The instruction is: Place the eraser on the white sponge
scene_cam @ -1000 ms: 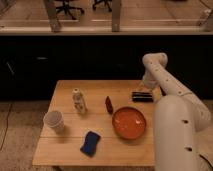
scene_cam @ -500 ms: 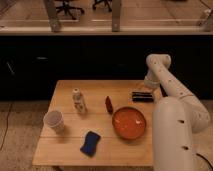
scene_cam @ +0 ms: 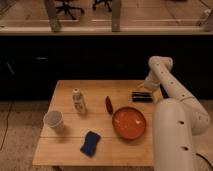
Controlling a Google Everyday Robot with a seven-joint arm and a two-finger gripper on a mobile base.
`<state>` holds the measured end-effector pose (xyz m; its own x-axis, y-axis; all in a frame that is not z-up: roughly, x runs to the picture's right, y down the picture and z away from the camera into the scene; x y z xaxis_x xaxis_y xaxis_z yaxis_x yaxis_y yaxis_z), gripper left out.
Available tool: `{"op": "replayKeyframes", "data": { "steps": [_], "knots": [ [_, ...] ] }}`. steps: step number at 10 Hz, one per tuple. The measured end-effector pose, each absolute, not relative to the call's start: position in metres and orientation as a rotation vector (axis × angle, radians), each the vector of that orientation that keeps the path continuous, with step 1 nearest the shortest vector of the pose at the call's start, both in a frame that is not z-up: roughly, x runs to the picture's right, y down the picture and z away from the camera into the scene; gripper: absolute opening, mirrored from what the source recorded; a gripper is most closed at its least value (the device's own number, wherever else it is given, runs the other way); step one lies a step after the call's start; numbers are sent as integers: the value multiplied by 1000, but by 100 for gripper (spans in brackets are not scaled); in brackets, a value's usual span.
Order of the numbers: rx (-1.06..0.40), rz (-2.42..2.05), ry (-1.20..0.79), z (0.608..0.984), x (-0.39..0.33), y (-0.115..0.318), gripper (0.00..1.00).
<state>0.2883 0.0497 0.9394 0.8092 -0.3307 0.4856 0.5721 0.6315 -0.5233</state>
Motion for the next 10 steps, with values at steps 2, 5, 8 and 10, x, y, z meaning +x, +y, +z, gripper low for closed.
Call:
{"op": "replayKeyframes", "data": {
  "steps": [2,5,8,10],
  "knots": [
    [-715,-529,-382,943,286,52,80],
    [-712,-539,-390,947,281,54,80],
    [-719,-542,-390,951,279,56,77],
    [-722,-547,-391,952,277,57,58]
  ]
}}
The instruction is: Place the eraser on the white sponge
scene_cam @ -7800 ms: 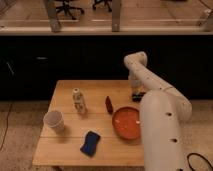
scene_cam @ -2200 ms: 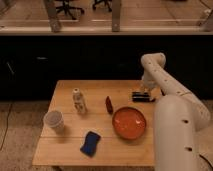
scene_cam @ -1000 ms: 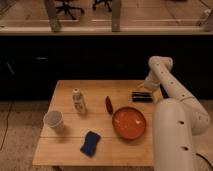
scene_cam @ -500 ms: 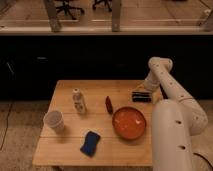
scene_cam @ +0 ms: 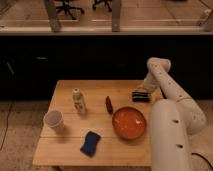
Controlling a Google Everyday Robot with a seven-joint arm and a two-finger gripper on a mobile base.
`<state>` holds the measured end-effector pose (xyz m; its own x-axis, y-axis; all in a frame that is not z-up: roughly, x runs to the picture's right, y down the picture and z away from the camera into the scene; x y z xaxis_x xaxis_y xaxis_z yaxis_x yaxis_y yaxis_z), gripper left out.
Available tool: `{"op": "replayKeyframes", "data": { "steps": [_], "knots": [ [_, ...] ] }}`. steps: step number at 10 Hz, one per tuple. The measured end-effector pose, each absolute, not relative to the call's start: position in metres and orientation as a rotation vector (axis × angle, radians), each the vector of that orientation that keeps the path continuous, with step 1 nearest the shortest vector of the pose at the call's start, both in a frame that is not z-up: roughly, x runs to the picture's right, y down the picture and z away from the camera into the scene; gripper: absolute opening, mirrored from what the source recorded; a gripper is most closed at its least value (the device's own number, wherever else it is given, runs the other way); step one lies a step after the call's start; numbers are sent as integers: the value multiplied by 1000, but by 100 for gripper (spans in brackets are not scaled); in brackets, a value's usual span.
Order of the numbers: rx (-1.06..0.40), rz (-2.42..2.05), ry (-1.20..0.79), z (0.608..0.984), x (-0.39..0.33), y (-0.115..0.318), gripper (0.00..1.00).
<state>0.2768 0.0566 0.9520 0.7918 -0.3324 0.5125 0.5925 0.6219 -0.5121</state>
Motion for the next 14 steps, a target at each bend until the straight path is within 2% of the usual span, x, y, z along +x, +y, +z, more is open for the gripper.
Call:
{"op": "replayKeyframes", "data": {
  "steps": [5,6,14],
  "knots": [
    [-723,-550,-400,952,276,58,9],
    [-723,-550,-403,952,275,58,2],
    [-708,-555,-443,943,272,51,0]
  ]
}}
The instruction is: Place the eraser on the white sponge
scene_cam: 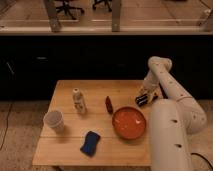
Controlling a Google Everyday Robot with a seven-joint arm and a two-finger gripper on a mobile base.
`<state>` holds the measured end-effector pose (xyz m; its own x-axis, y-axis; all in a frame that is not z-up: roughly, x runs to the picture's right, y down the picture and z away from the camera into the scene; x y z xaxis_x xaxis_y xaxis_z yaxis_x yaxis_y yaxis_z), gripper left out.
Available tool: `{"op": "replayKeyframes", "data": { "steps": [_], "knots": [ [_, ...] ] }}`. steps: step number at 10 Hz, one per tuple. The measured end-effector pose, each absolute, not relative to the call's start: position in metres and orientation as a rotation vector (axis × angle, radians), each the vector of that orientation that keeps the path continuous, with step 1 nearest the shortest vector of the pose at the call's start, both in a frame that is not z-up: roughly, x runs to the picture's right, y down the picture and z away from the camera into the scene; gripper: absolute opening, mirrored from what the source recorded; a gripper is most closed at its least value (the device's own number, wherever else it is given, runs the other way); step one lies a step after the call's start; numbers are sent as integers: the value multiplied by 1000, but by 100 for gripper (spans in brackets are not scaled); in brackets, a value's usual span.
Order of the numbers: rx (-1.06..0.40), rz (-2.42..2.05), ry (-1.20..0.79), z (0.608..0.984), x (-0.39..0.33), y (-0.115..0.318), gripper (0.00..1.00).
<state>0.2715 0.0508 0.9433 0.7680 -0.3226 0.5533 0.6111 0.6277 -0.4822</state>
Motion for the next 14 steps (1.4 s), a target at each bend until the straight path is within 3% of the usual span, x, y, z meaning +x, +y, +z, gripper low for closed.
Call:
{"op": "replayKeyframes", "data": {
  "steps": [10,14],
  "knots": [
    [-669,-629,-521,912,238,22,0],
    [-667,-663,-575,889,222,31,0]
  ]
}}
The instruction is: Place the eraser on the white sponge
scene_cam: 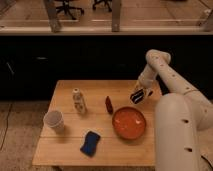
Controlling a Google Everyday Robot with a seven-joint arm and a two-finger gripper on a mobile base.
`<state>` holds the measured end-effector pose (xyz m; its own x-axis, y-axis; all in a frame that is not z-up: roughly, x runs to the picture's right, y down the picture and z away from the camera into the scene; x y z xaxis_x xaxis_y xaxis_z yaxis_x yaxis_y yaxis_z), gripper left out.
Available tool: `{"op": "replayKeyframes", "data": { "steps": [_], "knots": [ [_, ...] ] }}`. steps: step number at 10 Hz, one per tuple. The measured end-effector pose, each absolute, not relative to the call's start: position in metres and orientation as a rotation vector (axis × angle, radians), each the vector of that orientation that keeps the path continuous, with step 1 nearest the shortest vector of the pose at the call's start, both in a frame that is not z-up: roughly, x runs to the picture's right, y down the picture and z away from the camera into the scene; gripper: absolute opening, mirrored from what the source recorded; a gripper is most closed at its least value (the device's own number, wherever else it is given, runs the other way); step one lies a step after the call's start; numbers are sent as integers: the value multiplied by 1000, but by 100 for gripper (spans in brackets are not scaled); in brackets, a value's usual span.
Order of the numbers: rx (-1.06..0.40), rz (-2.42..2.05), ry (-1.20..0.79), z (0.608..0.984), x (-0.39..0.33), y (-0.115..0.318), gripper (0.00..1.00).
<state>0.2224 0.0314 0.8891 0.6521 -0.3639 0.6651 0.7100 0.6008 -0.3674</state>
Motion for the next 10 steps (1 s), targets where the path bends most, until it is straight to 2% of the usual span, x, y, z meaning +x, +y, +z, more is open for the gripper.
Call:
{"op": "replayKeyframes", "data": {
  "steps": [10],
  "knots": [
    [-699,-801,-668,842,159,81,0]
  ]
}}
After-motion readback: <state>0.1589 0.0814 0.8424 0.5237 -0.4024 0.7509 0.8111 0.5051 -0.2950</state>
